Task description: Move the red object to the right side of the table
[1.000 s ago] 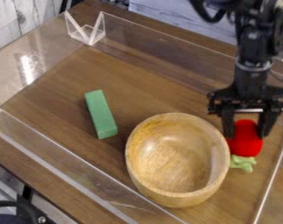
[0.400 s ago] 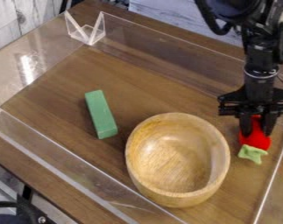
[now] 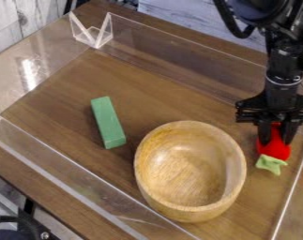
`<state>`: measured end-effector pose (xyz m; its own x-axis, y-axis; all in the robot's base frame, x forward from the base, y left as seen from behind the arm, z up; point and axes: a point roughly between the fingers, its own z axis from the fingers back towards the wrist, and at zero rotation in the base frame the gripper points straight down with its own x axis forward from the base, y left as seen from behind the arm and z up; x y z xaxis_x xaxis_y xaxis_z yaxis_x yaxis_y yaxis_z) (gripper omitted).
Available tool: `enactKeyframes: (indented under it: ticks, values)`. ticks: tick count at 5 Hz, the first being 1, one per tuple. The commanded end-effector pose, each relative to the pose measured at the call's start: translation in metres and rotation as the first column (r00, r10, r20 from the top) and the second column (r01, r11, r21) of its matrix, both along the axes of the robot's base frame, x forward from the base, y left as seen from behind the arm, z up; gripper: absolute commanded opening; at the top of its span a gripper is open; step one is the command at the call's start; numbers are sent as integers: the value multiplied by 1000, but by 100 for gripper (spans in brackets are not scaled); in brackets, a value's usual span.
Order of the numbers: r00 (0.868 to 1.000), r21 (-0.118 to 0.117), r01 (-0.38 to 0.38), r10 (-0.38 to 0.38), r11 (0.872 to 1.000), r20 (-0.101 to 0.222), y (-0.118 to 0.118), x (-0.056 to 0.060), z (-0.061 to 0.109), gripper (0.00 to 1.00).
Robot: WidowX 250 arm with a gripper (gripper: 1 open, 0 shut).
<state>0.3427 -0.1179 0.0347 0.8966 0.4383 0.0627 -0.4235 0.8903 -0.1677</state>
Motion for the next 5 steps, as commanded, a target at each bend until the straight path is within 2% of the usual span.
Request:
enactKeyframes:
  ticks: [1, 2, 3, 4, 5]
  values:
    - [996, 0, -17, 16, 1000, 85, 12, 13, 38, 0]
    - [995, 11, -55, 54, 998, 85, 13, 9, 40, 100]
    - [992, 22, -95, 93, 995, 88, 13, 5, 43, 100]
    - [993, 32, -75, 72, 997, 96, 17, 4, 68, 100]
    - [992, -12, -78, 79, 997, 100, 23, 5, 103, 100]
